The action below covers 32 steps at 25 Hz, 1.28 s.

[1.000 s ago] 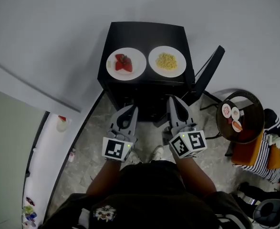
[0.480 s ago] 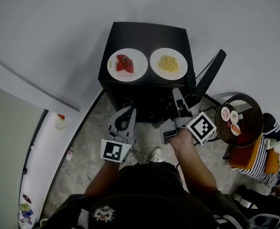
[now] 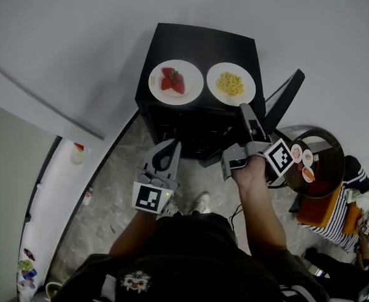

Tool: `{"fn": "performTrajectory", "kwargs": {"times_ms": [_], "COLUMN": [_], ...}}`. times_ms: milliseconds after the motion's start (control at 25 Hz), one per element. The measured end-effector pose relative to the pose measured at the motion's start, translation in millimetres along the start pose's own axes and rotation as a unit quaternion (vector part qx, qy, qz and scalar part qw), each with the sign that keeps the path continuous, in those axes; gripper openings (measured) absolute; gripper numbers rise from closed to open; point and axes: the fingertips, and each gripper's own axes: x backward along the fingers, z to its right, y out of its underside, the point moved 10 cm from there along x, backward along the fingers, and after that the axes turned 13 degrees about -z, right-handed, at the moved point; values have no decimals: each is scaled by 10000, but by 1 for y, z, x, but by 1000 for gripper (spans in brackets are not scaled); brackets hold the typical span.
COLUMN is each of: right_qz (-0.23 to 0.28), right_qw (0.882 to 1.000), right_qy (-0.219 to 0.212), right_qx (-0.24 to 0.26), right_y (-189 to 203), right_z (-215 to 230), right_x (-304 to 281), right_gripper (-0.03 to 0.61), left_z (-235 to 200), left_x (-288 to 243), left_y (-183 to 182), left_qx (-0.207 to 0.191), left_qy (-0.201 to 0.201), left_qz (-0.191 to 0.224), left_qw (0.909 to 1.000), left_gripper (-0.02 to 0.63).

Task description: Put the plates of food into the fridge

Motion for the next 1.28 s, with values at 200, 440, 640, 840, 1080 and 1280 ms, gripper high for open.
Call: {"fn": "performTrajectory", "kwargs": {"times_ms": [200, 440, 640, 840, 1080, 1280], "right_qz": [87, 183, 270, 244, 265, 230], "right_qw": [9997, 9990, 9984, 9983, 9980, 9979], "right_qy": [40, 64, 125, 189, 355, 387], "right_qx": [-234, -414, -481, -502, -460, -458], "right_y": [0, 3, 2, 2, -2, -2], "right_z": [1, 1, 4, 0, -3, -5], "right_x": [-3, -7, -11, -15, -19, -20], "right_gripper": [175, 195, 204, 216, 224, 229], "left_z": [-1, -4, -6, -5, -6, -5], "left_x": [0, -1, -4, -4, -7, -4], "left_y": [-1, -2, -5, -7, -8, -8], "left_qx": [75, 70, 89, 95, 103, 105], "left_qy": [40, 36, 13, 0, -28, -46], "left_qz": [75, 104, 166, 197, 178, 214], "left_qw": [9999, 9999, 9998, 9998, 9998, 9997], "left_gripper": [21, 21, 21, 21, 21, 21]}}
